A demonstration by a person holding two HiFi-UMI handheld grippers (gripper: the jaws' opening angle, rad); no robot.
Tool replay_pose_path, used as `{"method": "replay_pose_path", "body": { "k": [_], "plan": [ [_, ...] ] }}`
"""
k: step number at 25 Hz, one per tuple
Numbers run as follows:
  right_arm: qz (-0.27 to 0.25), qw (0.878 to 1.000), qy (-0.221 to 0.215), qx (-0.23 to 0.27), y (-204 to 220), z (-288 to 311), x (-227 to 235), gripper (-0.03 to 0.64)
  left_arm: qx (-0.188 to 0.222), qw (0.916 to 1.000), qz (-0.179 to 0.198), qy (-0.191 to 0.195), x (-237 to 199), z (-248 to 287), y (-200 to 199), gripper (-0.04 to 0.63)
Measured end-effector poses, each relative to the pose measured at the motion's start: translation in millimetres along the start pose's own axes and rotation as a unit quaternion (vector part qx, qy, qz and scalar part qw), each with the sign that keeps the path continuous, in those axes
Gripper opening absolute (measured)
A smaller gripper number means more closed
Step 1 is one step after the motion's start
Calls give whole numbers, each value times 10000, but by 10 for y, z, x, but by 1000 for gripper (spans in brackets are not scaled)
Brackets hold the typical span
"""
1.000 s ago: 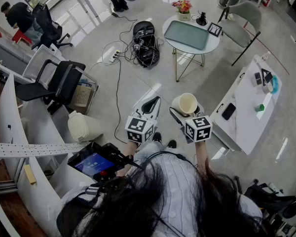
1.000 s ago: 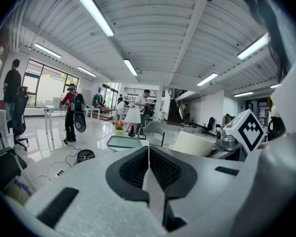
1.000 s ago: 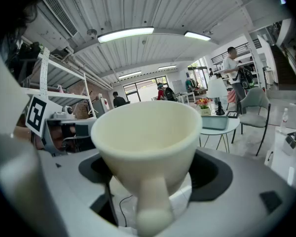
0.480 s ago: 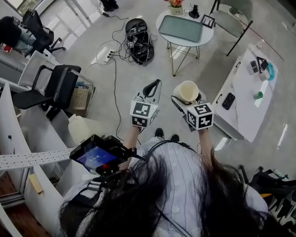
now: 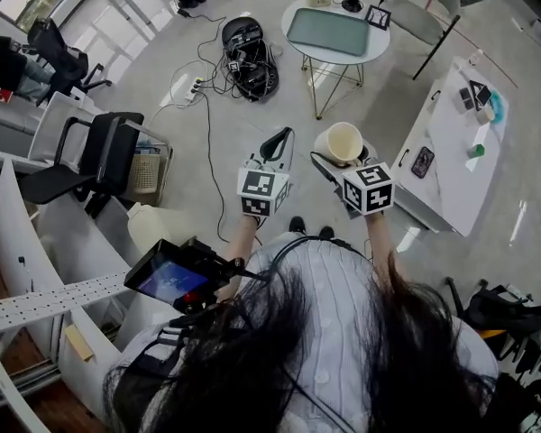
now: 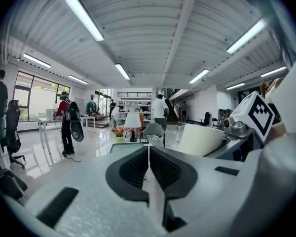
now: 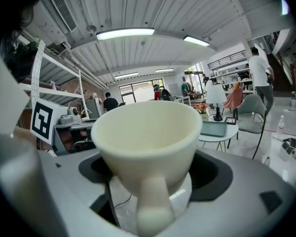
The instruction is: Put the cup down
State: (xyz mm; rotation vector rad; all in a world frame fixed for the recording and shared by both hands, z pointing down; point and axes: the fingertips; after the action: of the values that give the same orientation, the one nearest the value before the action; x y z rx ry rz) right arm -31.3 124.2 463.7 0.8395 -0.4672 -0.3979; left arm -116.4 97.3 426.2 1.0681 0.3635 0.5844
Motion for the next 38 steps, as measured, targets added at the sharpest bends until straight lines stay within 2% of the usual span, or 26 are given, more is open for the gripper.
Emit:
{"method": "replay_pose_path", "body": {
  "k": [13, 24, 30, 38],
  "plan": [
    [122, 9996, 269, 23, -41, 152, -84, 428, 12, 9991, 32, 425, -124, 129, 29, 18],
    [245, 9989, 391, -97, -13, 236, 31, 428, -63, 9980, -133, 617, -156, 319, 87, 18],
    [223, 9991, 344, -129, -125, 371, 261, 428, -151, 9981, -211, 564, -233, 547, 55, 18],
    [192, 9995, 146, -192, -415, 639, 893, 428, -214, 9991, -281, 237, -414, 1125, -189, 18]
  ]
}}
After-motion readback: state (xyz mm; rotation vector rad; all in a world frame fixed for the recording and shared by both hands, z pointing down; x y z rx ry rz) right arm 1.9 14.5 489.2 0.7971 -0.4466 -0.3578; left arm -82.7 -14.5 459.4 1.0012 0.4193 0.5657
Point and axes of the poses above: the fingertips, and each gripper's own axes: z forward along the fingers, x to its right, y out of its underside, and after that the axes turned 14 degrees about -x, right-handed
